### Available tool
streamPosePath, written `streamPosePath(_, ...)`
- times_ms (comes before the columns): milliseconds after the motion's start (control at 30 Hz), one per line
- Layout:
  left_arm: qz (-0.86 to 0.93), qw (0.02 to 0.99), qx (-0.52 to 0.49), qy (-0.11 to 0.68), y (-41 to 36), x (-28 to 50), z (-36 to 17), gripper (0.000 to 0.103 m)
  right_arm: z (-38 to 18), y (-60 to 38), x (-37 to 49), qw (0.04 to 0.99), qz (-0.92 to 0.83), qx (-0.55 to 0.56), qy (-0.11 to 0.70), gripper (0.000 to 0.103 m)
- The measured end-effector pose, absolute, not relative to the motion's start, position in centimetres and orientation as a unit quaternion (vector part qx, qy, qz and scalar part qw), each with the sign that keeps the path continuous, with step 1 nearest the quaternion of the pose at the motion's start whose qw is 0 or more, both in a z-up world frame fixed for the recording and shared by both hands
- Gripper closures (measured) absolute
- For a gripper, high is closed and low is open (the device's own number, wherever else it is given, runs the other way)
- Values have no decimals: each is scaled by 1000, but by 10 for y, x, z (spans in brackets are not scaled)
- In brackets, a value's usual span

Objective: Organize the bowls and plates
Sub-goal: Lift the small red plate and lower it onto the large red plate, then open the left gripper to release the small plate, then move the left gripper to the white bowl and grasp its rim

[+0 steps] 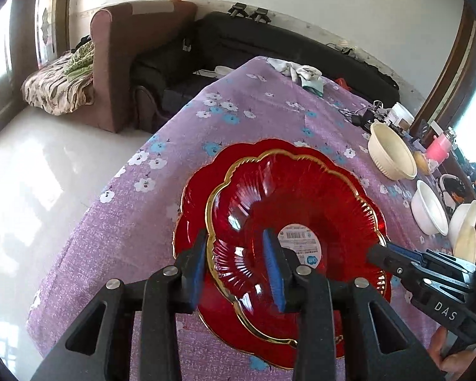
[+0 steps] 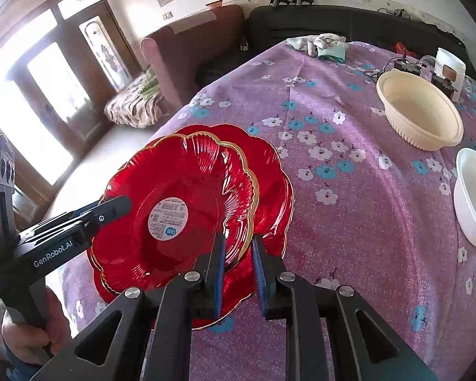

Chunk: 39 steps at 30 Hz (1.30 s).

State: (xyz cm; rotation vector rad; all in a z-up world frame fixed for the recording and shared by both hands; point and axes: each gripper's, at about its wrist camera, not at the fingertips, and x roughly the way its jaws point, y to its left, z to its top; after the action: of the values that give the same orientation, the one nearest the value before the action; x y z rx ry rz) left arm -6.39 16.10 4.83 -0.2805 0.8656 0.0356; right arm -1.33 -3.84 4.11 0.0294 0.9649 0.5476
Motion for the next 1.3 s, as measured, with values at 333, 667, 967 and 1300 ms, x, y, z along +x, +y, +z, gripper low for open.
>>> streamPosePath(333,31,906,-128,402,161,-69,58,49,46,-42,-17,850,265,23,455,74)
streamPosePath(667,19,921,-106,374,138,-79,83,49,69,-83,-35,863,259,70,428,65)
streamPosePath(967,-31,928,-61,367,79,-78,98,48,72,-145,-44,873,226,116,417,64)
streamPosePath(1300,-113,912,-12,395,-14,-60,97,47,80,-256,-53,891,156,195,380,61)
